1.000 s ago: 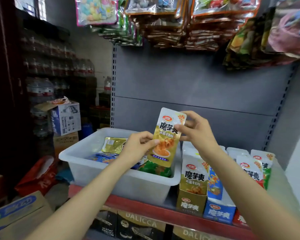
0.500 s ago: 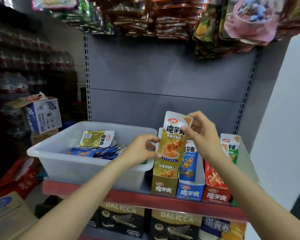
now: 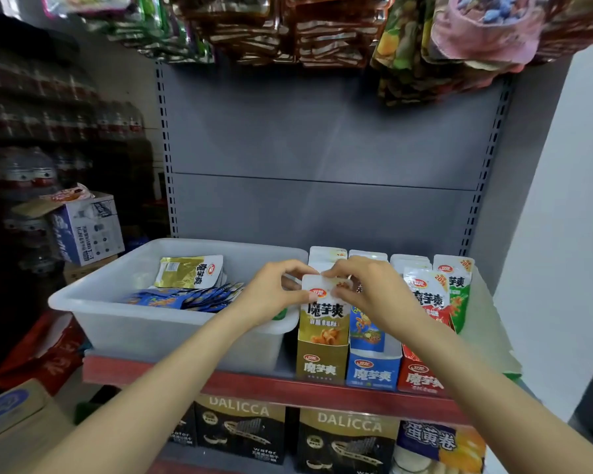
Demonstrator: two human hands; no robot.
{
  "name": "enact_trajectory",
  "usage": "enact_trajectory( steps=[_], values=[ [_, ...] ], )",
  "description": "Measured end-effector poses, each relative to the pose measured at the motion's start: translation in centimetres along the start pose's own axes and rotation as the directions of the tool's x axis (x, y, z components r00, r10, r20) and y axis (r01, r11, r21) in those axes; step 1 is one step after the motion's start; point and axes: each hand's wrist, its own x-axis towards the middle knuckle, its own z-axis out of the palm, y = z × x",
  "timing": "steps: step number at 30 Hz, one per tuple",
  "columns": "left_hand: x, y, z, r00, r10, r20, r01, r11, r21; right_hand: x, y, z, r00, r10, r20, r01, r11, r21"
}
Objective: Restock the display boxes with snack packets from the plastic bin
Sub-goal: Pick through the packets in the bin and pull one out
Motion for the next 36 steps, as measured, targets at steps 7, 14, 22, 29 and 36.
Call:
enact_trajectory(
  steps=[7, 14, 22, 29, 36],
  values=[
    [-0.2, -0.1, -0.5, 1.0, 0.006, 0.025, -0.007, 0.999, 0.034, 0.9, -1.2, -0.6, 1.0, -0.009, 0.026, 0.013, 0.985, -0.174],
    [-0.5, -2.4, -5.9, 0.989, 0.031, -0.143, -0.018, 0.995, 0.093, 5.5, -6.6, 1.8, 0.987, -0.138, -0.078, 0.144, 0.986, 0.078],
    [0.2, -9.6, -15.2, 0.933, -0.333, -0.138, 0.328, 0.625, 0.708, 14.3, -10.6, 12.8, 0.886, -0.066, 0.459, 0.037, 0.997, 0.07],
    [2.6, -13.2, -18.1, 0.903, -0.427, -0.048, 0.348, 0.661, 0.664, 19.2, -9.9, 18.3, 0.8, 0.028, 0.6, 0.07, 0.988, -0.139],
    [6.6, -15.2, -17.8, 0.849, -0.528, -0.009, 0.431, 0.684, 0.588, 22.3, -9.0, 19.6, 0.845, 0.207, 0.493, -0.261, 0.964, 0.042]
  ],
)
